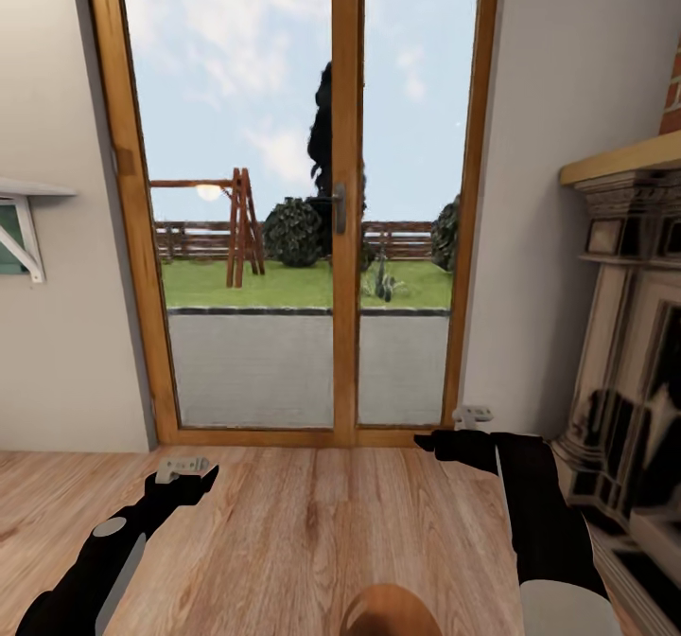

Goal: Put the three can of soda from the living room inside the tash can in the kitchen.

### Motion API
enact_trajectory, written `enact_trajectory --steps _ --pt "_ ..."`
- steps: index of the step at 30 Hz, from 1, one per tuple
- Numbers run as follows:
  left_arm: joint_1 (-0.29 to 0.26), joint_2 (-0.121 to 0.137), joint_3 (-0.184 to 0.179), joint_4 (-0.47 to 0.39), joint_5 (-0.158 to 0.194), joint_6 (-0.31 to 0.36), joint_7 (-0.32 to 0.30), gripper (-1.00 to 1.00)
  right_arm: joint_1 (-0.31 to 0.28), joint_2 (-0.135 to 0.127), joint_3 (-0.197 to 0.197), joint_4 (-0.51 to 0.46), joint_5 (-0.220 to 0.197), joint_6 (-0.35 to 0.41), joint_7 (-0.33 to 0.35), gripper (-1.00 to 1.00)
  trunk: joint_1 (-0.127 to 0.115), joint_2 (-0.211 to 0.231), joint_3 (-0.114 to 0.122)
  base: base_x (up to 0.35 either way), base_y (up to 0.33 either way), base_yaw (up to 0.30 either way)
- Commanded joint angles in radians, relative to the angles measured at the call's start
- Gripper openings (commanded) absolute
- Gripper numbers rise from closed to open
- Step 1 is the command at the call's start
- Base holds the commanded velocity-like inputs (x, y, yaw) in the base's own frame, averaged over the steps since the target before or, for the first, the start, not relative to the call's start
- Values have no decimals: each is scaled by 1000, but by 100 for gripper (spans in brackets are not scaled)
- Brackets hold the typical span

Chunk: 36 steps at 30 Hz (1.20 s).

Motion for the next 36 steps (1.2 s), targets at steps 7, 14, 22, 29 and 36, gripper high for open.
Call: enact_trajectory --steps 7,14,22,29,36 --pt "0 0 0 0 0 0 1 100 1 0 3 0 0 0 0 100 -27 49 11 0 0 0" --pt "0 0 0 0 0 0 1 100 1 1 4 0 0 0 0 100 -54 98 22 0 0 0" --pt "0 0 0 1 -1 0 10 100 3 1 4 3 0 0 0 100 -84 154 34 0 0 0" --pt "0 0 0 1 -1 1 19 100 4 1 4 4 1 0 0 100 -111 203 45 0 0 0" --pt "0 0 0 1 -1 1 21 100 6 1 4 6 1 -2 0 100 -138 252 55 0 0 0"
